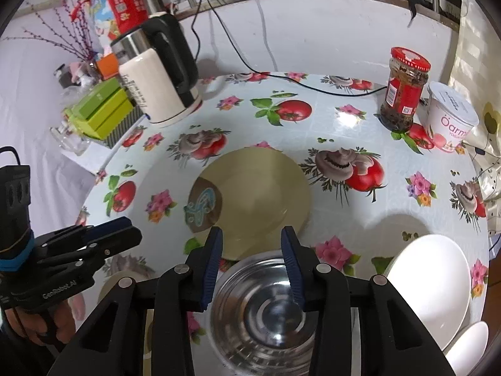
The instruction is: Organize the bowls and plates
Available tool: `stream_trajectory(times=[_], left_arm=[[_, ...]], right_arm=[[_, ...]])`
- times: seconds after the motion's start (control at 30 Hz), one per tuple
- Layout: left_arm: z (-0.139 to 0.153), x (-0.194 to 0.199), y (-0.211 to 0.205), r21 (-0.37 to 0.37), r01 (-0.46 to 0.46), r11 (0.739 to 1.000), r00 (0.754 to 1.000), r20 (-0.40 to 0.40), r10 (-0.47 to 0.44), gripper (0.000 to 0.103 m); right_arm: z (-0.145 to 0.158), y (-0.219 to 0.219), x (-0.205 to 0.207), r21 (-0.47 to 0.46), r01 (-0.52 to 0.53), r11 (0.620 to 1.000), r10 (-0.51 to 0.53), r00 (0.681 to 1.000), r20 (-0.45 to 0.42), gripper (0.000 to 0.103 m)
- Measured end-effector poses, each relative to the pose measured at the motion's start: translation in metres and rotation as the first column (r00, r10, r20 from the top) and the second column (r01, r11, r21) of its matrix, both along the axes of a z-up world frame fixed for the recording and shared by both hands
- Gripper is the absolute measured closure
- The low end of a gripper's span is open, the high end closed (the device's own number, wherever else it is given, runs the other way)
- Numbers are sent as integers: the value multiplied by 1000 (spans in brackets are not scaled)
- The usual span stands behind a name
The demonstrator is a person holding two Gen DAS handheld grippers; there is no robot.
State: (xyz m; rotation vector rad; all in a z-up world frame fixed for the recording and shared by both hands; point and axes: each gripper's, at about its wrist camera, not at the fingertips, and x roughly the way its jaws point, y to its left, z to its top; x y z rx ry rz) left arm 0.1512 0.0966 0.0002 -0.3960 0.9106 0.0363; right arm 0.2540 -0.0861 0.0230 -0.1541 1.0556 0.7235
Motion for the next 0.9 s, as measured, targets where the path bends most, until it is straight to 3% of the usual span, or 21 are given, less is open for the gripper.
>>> stream_trajectory(times=[0.9], left_arm=[[-39, 54, 11, -62, -6, 998, 996, -90, 0, 72]], right_arm=[[-48, 7, 59, -77, 79, 994, -89, 987, -131, 71]])
